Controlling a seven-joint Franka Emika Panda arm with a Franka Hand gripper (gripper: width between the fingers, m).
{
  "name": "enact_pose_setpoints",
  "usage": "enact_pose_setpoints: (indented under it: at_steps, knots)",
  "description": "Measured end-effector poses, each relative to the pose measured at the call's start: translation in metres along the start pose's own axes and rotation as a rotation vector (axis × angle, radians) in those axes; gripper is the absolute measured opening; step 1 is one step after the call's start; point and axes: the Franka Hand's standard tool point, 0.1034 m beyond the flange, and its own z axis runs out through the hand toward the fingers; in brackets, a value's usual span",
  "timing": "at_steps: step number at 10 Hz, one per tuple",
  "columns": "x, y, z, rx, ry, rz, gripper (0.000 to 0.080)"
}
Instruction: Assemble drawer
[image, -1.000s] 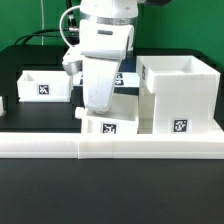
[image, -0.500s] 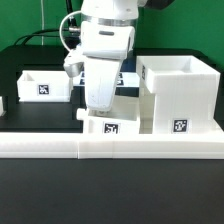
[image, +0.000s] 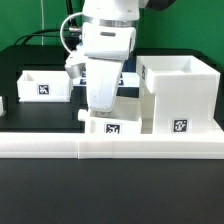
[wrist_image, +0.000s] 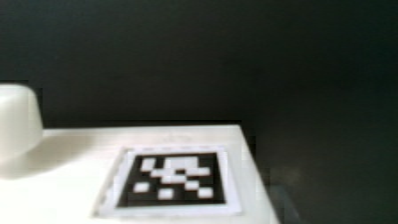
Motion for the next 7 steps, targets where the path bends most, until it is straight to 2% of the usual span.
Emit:
enact_pose_setpoints:
  at_steps: [2, 3, 7]
  knots:
    - [0.0006, -0.0023, 0.002, 0.006, -0.004, -0.048, 0.0042]
    - [-0.0023, -0.0004, 0.0022, -0.008, -0.007, -0.149, 0.0042]
    - [-0.0023, -0.0006, 0.0025, -0.008, -0.006, -0.127, 0.0042]
